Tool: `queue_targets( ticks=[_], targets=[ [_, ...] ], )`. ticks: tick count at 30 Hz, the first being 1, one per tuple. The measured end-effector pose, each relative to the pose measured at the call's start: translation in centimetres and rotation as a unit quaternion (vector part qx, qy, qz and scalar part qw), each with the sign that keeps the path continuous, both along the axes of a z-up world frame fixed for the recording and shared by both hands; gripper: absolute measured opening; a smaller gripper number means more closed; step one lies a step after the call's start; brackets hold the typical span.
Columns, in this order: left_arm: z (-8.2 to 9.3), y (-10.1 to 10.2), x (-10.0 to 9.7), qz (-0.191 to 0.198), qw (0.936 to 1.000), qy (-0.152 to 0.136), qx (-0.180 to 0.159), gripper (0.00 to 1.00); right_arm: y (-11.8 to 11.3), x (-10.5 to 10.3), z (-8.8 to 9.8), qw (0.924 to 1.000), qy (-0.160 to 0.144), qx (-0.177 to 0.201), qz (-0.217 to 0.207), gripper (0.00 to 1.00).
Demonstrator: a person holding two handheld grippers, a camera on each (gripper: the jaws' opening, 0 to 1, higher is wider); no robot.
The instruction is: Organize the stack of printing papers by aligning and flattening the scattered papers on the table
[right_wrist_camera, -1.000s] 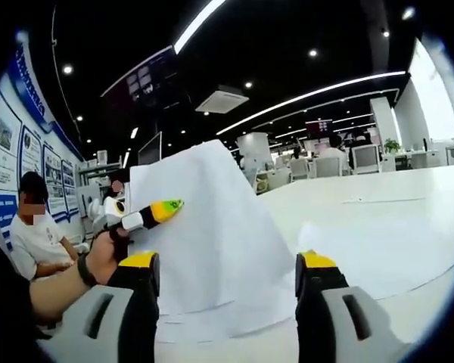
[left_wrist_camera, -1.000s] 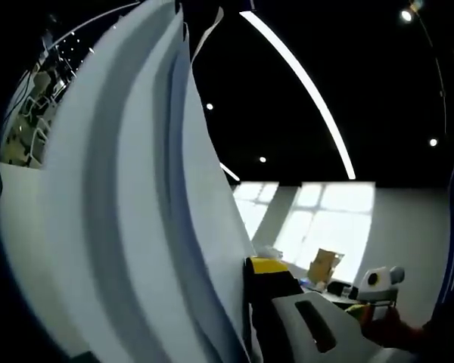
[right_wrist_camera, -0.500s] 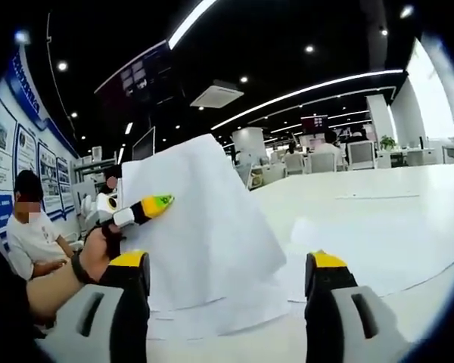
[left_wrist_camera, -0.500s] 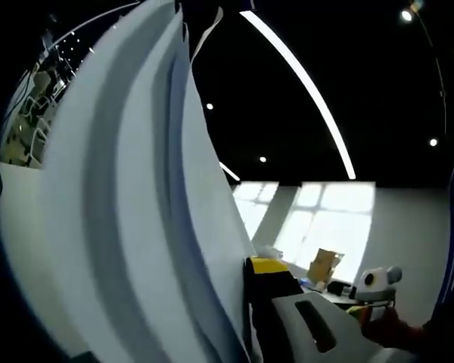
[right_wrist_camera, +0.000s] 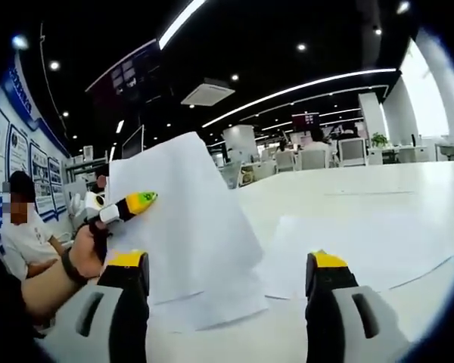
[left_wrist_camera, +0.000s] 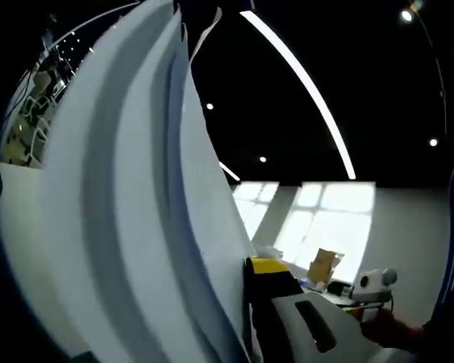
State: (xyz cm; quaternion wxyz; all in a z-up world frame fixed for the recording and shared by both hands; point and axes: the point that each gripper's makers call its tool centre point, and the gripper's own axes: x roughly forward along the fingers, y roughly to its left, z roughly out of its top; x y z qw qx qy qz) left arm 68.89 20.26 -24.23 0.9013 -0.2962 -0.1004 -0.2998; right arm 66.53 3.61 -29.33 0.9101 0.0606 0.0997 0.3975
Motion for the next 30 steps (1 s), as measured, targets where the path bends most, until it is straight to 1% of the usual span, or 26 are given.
queue_targets(
  ticks=[14,30],
  targets=[
    [0.1,-0.3,-0.2,0.000,1.0000,0.000,0.001,0.07,-1.4,1.1,-0.5,0.9997,0.006,-0.002,-0.022,0.81],
    [0.0,-0.4,-0.2,-0.001,1.0000,0.000,0.001,0.07,-3.2,2.1,-0.4,0.9990,0.007,0.000,-0.044,0.81]
  ],
)
